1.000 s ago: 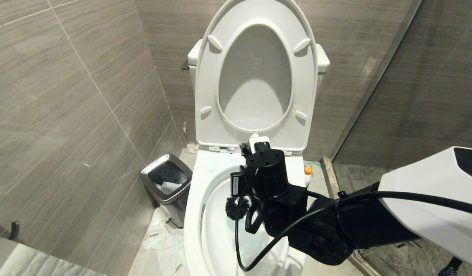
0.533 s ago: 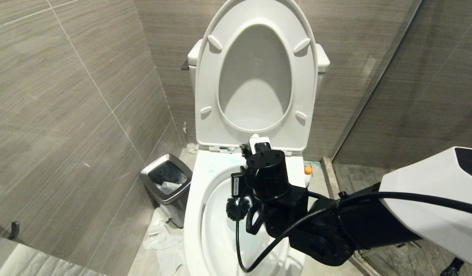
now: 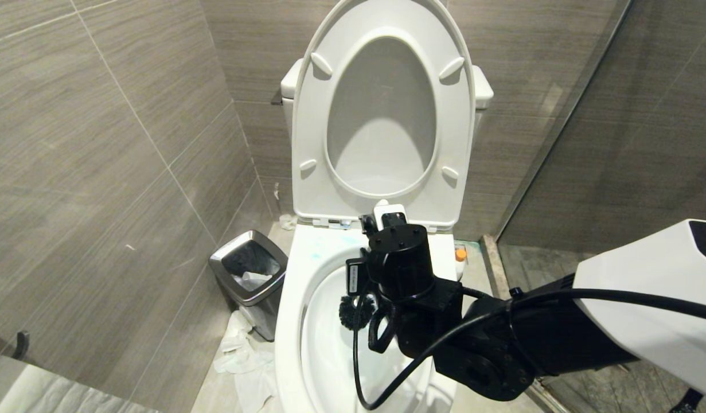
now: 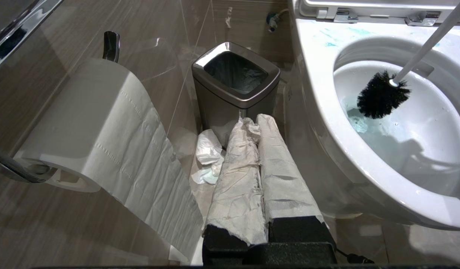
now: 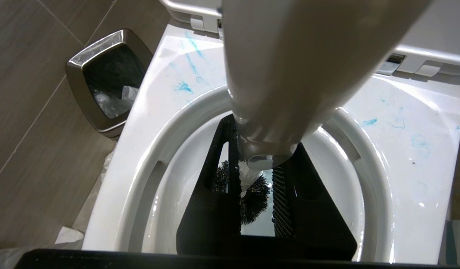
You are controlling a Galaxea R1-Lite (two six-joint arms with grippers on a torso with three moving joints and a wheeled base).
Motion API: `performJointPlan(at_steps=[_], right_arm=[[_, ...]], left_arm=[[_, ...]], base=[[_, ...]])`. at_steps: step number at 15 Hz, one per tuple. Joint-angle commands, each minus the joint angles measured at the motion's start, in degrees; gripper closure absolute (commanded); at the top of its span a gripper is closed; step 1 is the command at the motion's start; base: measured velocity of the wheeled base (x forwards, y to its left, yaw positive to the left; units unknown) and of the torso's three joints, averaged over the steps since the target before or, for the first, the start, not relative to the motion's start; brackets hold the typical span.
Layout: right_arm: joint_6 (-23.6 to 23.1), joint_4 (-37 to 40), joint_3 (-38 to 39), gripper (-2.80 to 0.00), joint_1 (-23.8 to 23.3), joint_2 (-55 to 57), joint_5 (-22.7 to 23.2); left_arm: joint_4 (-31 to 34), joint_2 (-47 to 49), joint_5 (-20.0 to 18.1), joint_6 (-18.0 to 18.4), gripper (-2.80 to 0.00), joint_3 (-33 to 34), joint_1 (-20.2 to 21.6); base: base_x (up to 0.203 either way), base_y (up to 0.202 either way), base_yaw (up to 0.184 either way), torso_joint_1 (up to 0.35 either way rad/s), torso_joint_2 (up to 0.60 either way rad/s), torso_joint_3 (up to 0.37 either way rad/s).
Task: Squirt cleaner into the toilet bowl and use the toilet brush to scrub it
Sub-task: Scrub the toilet bowl
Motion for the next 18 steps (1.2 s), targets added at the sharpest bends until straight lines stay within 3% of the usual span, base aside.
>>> performJointPlan(at_steps=[1,6,10,18], right_arm=[[0.1,-0.2,0.0,0.0,0.2,-0.1,-0.2],[-0.4,-0.1,0.7,0.0,0.4,-3.8,-0.4],[-5.2,0.6,3.4,0.0,1.1,-12.9,-0.1],[-6.7,16.0,5.8,0.0,0.9,-34.9,0.2]], left_arm=[[0.0,0.0,0.0,0.0,0.0,0.4,0.0],[0.0,0.0,0.0,0.0,0.0,0.4,0.0],[0.0,0.0,0.0,-0.1,0.0,0.4,0.0],[0.0,0.0,0.0,-0.1,0.0,0.4,0.0]], base=[[0.0,0.0,0.0,0.0,0.0,0.0],[0.0,0.0,0.0,0.0,0.0,0.0],[0.0,0.0,0.0,0.0,0.0,0.0],[0.0,0.0,0.0,0.0,0.0,0.0]])
